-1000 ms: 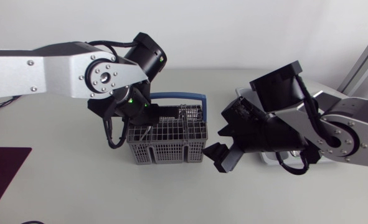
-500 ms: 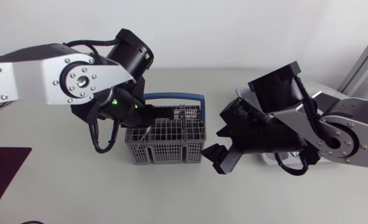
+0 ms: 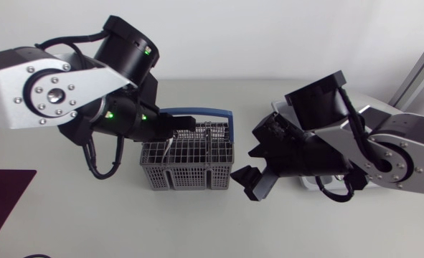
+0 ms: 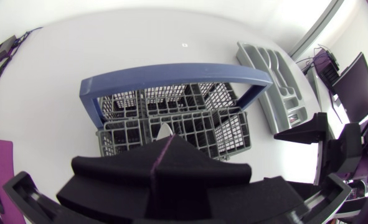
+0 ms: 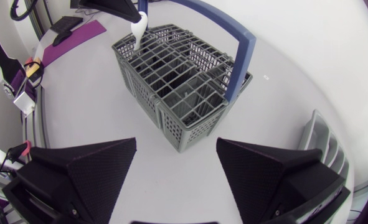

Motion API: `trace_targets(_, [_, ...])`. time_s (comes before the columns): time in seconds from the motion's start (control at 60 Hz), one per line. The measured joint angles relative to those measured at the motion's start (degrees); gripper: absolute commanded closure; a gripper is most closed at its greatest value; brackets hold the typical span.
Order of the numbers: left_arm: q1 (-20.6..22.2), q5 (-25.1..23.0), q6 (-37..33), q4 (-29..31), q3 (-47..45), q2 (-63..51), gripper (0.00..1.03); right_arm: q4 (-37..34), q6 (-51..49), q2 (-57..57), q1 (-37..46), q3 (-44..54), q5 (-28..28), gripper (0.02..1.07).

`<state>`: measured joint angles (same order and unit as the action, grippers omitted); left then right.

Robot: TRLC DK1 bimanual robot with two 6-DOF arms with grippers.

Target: Unload the cutlery basket into the drawer organizer.

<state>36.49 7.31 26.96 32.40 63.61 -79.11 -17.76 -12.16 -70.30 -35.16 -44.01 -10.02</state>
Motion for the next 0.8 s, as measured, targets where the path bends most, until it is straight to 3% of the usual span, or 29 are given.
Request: trace_targets(0.8, [2.12, -0.55, -1.36, -2.51, -0.85, 10.73, 0.93, 1.46, -0.04, 0.66, -2.30, 0.00, 1.97, 0.15])
